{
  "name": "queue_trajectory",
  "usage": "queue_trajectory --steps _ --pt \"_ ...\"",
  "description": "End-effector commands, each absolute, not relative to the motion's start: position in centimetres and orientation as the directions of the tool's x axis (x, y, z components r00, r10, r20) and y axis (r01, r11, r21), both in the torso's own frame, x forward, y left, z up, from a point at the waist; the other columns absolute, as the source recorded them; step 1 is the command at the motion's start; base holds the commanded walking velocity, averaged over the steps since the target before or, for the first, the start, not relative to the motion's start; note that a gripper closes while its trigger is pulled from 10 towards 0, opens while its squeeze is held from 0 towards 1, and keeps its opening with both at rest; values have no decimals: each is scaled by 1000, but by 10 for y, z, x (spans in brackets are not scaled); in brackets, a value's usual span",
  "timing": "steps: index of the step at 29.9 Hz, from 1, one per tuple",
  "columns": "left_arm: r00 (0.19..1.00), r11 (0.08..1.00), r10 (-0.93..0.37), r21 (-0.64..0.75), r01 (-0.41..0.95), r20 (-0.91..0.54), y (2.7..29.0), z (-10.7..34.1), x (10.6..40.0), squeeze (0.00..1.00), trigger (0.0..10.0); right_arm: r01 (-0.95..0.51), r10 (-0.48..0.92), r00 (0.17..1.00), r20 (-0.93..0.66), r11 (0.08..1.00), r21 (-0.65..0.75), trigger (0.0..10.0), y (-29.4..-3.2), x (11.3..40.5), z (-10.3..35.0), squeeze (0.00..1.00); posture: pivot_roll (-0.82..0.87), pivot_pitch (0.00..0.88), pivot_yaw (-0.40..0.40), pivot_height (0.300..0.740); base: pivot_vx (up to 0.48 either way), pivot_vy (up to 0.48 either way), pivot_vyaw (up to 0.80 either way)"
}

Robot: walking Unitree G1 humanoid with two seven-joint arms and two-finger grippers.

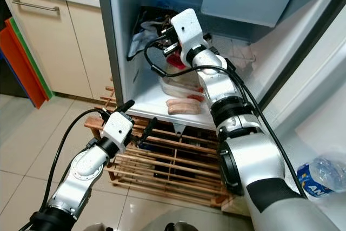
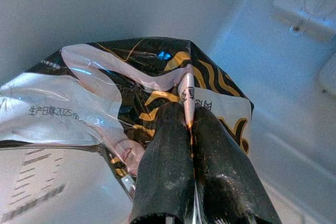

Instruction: Restocking fridge

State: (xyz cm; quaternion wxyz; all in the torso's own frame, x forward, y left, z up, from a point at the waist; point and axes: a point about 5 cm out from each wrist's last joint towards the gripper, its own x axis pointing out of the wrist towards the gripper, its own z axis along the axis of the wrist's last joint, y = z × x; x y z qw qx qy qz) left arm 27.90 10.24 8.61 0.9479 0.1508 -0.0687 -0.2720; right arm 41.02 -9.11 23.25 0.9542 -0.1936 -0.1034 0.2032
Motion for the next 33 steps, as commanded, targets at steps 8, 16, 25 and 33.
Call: queue_trajectory --steps 8,16,25,33 --pt "844 809 -534 320 493 49 101 88 275 0 10000 -264 383 912 149 824 -500 0 -82 415 244 141 123 49 -118 740 0 0 0" --pt "849 812 -526 318 489 39 102 87 272 0 10000 -111 296 926 233 805 -583 0 -86 418 262 145 139 51 -129 740 0 0 0" --pt "851 813 -525 316 489 33 101 86 269 0 10000 -25 168 966 197 818 -575 10000 -103 423 258 1000 145 52 -136 740 0 0 0" --pt "852 815 -522 315 487 32 101 87 268 0 10000 -57 177 973 148 805 -591 10000 -98 422 245 1000 149 61 -140 740 0 0 0"
